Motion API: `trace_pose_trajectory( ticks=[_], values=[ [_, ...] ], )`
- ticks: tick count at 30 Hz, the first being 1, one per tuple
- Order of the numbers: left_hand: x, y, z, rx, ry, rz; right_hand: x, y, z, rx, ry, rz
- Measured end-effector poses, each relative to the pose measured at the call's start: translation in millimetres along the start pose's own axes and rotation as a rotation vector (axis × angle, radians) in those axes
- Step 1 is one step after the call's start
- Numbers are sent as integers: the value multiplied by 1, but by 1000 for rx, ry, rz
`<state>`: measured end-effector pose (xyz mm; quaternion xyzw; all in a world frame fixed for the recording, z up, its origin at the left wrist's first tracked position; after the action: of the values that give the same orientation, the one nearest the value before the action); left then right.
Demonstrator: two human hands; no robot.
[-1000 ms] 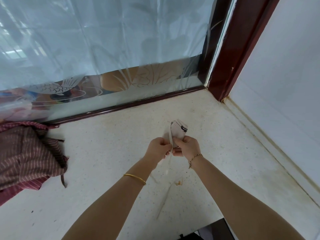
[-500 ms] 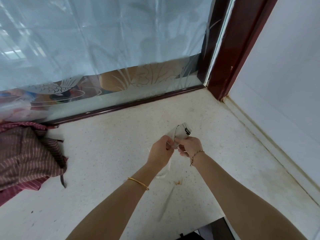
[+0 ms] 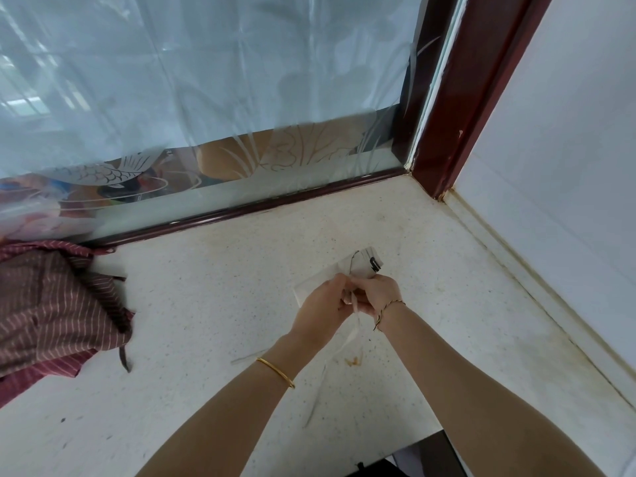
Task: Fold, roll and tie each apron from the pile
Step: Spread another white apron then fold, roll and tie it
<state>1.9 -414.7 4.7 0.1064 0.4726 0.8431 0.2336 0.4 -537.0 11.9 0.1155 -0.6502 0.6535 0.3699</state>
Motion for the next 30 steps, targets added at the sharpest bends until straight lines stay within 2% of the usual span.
trace_pose_trajectory(
  ticks=[4, 15, 27, 30],
  values=[
    [0, 0, 4, -36, 41, -56, 0, 1, -1, 55, 41, 1],
    [1, -1, 3, -330, -62, -191, -6, 8, -7, 99, 135, -40],
    [3, -9, 7, -302, -21, -317, -8, 9, -9, 29, 90, -32],
    [2, -11, 8, -216, 6, -229, -8, 10, -9, 70, 70, -24]
  ],
)
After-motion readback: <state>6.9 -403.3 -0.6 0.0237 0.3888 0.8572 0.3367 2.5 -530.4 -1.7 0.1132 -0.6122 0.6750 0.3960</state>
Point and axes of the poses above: each hand's wrist, its own x-axis away from the middle knuckle, its own z-axis out of the back of the hand, y = z × x, the point moved 1 cm from there along -x, towards the middle knuckle, and after that the axes turned 12 degrees about x, right-handed, at the moved point
